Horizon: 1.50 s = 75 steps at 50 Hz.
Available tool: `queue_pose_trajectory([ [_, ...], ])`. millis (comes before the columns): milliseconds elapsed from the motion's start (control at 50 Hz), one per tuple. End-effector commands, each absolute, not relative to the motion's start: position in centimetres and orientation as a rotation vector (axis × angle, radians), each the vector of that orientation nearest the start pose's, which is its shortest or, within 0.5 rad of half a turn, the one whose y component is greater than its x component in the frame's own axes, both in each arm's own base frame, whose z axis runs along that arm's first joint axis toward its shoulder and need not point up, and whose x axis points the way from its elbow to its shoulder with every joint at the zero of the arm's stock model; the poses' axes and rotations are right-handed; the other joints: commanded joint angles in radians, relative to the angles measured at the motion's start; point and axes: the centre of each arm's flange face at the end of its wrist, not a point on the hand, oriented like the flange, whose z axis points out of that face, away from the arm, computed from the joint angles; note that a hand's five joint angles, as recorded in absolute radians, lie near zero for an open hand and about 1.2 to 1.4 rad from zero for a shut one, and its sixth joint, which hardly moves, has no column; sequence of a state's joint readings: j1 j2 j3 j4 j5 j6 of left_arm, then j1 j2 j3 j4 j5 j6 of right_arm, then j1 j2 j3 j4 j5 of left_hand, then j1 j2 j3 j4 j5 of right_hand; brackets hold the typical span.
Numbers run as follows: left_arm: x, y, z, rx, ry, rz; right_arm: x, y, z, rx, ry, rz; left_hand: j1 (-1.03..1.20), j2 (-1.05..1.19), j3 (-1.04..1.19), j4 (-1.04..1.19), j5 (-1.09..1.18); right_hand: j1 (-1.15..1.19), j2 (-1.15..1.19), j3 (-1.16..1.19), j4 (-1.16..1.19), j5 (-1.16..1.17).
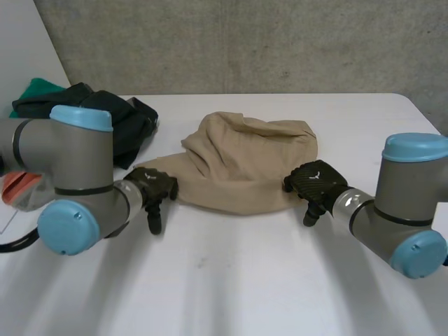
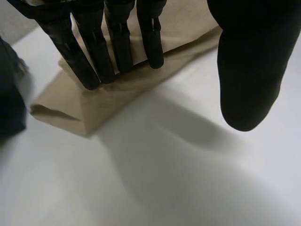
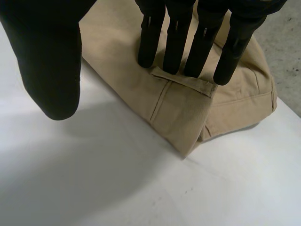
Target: Fold the laundry.
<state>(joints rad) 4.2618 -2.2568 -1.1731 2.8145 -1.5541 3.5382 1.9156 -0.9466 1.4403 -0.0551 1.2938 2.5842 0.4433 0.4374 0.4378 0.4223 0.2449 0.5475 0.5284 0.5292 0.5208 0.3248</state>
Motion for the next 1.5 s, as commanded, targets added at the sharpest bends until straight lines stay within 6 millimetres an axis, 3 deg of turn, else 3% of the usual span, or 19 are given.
queue_pose_trajectory([
  [20,-29.7,-30.6,15.7,1.154,2.535,-1.510,28.3,-31.4,12.5,-1.299,2.181,-1.687,-0.004,0.002,0.002,0.017,0.020,0.056,0.075,0.074,0.082,0.104],
  [340,-31.1,-33.7,14.2,1.135,2.414,-1.563,29.8,-33.5,11.2,-1.307,2.164,-1.790,-0.042,-0.036,-0.036,-0.021,-0.018,0.238,0.257,0.256,0.264,0.286],
  [420,-31.5,-34.0,13.4,1.175,2.372,-1.555,29.9,-33.7,11.2,-1.319,2.167,-1.801,-0.036,-0.030,-0.031,-0.015,-0.012,0.513,0.532,0.531,0.539,0.561],
  [460,-31.6,-34.0,13.0,1.196,2.349,-1.540,30.0,-33.8,11.6,-1.310,2.162,-1.821,0.174,0.180,0.180,0.195,0.198,0.848,0.867,0.866,0.874,0.896],
  [480,-31.7,-33.9,12.9,1.205,2.342,-1.535,29.9,-33.9,11.9,-1.306,2.162,-1.830,0.367,0.373,0.373,0.388,0.391,0.849,0.868,0.867,0.875,0.897],
  [500,-31.7,-33.9,13.0,1.220,2.322,-1.530,29.9,-34.0,12.8,-1.294,2.154,-1.858,0.860,0.866,0.866,0.881,0.884,0.849,0.868,0.867,0.875,0.897],
  [560,-31.8,-33.7,13.9,1.240,2.280,-1.538,29.9,-33.9,14.8,-1.266,2.128,-1.901,0.953,0.959,0.959,0.974,0.977,0.849,0.868,0.867,0.875,0.897],
  [620,-31.2,-33.4,17.7,1.176,2.235,-1.592,29.6,-33.6,18.5,-1.217,2.084,-1.967,0.953,0.959,0.959,0.974,0.977,0.849,0.868,0.867,0.875,0.897],
  [780,-27.9,-28.8,34.6,0.881,2.073,-2.099,27.7,-32.5,32.3,-1.015,1.872,-2.260,0.953,0.959,0.959,0.974,0.977,0.849,0.868,0.867,0.875,0.897],
  [860,-26.8,-26.4,39.8,0.845,1.986,-2.294,27.5,-31.8,36.9,-0.968,1.787,-2.343,0.953,0.959,0.959,0.974,0.977,0.849,0.868,0.867,0.875,0.897],
  [940,-26.1,-25.1,41.9,0.847,1.996,-2.351,27.4,-31.6,39.2,-0.949,1.762,-2.372,0.953,0.959,0.959,0.974,0.977,0.849,0.868,0.867,0.875,0.897],
  [1040,-26.2,-26.4,41.0,0.846,2.072,-2.299,27.7,-32.5,38.8,-0.942,1.799,-2.346,0.953,0.959,0.959,0.974,0.977,0.849,0.868,0.867,0.875,0.897],
  [1140,-27.5,-29.2,37.9,0.881,2.138,-2.220,28.4,-34.0,35.9,-0.947,1.879,-2.284,0.953,0.959,0.959,0.974,0.977,0.849,0.868,0.867,0.875,0.897],
  [1200,-29.3,-32.7,34.6,0.906,2.158,-2.192,29.6,-36.2,31.9,-0.934,1.946,-2.239,0.953,0.959,0.959,0.974,0.977,0.849,0.868,0.867,0.875,0.897],
  [1280,-30.5,-34.9,34.7,0.859,2.082,-2.301,31.0,-38.3,31.4,-0.852,1.831,-2.384,0.953,0.959,0.959,0.974,0.977,0.849,0.868,0.867,0.875,0.897],
  [1340,-30.6,-35.0,38.8,0.738,1.913,-2.523,31.3,-39.4,34.6,-0.707,1.627,-2.583,0.953,0.959,0.959,0.974,0.977,0.849,0.868,0.867,0.875,0.897],
  [1360,-30.3,-34.6,41.3,0.636,1.827,-2.650,31.3,-39.5,36.8,-0.613,1.505,-2.667,0.953,0.959,0.959,0.974,0.977,0.849,0.868,0.867,0.875,0.897],
  [1440,-29.3,-32.7,46.7,0.402,1.619,-2.901,30.4,-38.4,42.4,-0.412,1.214,-2.786,0.953,0.959,0.959,0.974,0.977,0.849,0.868,0.867,0.875,0.897],
  [1500,-28.6,-31.4,48.8,0.330,1.508,-2.971,30.2,-37.5,44.3,-0.382,1.103,-2.788,0.953,0.959,0.959,0.974,0.977,0.849,0.868,0.867,0.875,0.897],
])
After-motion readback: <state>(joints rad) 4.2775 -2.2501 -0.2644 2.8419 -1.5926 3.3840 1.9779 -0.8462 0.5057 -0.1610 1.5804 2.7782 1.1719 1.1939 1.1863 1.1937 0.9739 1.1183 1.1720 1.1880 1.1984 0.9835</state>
